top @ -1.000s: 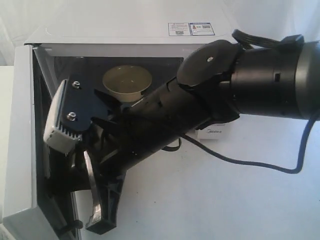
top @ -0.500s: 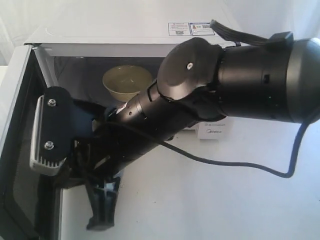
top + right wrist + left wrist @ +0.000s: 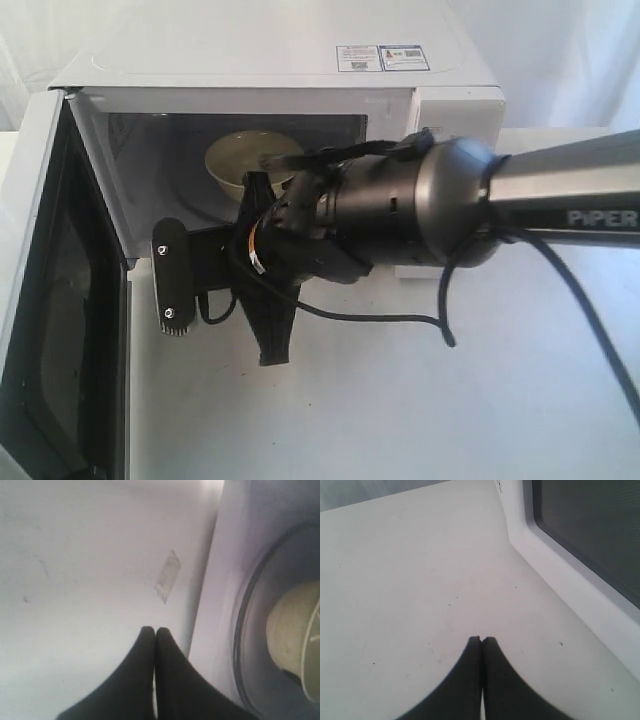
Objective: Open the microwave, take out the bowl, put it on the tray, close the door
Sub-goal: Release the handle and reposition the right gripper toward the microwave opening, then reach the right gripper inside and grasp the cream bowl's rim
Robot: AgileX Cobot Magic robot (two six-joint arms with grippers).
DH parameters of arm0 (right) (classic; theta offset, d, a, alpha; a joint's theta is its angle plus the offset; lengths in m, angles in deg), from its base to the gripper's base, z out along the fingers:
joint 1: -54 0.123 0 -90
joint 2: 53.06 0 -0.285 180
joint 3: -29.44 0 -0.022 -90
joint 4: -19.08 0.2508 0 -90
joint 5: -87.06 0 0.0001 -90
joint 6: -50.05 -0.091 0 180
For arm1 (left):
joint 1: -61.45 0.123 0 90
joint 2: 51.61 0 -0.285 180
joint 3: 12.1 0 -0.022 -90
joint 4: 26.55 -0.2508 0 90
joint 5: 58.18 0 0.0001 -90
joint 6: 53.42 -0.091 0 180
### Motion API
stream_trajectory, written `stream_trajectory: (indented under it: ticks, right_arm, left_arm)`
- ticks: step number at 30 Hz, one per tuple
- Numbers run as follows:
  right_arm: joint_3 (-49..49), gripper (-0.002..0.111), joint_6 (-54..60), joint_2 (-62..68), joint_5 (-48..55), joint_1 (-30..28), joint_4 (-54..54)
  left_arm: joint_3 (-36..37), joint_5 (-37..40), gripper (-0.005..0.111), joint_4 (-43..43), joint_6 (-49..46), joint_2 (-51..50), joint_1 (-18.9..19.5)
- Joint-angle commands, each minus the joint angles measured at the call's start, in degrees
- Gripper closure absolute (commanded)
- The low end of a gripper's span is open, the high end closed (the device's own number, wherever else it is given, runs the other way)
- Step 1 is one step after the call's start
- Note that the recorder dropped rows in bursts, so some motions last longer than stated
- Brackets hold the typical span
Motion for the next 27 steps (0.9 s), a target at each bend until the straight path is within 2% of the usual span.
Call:
stream_trajectory:
  ticks: [1,4,9,12,23,26,27]
  right_arm:
    - [2.56,0.108,-27.63,3.04,3.14,-0.03,-25.89]
    - [3.13,0.108,-37.84,4.09,5.22,0.08,-37.57]
    - [3.13,0.108,-39.65,4.36,5.35,1.78,-47.79]
    - [3.13,0.108,-44.59,4.85,5.50,2.72,-52.24]
    - [3.13,0.107,-52.61,7.67,5.70,2.85,-57.05]
    - [3.13,0.099,-52.99,7.67,3.50,2.85,-57.05]
    - [3.13,0.093,-52.99,7.67,3.19,2.85,-57.05]
  left_arm:
    - [0.22,0.12,0.107,0.45,0.20,0.25,-0.05]
    - [0.22,0.12,0.107,0.45,0.30,0.25,-0.05]
    - [0.22,0.12,0.107,0.45,0.30,0.25,-0.05]
    - [0.22,0.12,0.107,0.45,0.30,0.25,-0.05]
    - [0.22,0.12,0.107,0.45,0.30,0.25,-0.05]
    - [0.22,0.12,0.107,0.45,0.30,0.25,-0.05]
    - [0.22,0.12,0.107,0.45,0.30,0.25,-0.05]
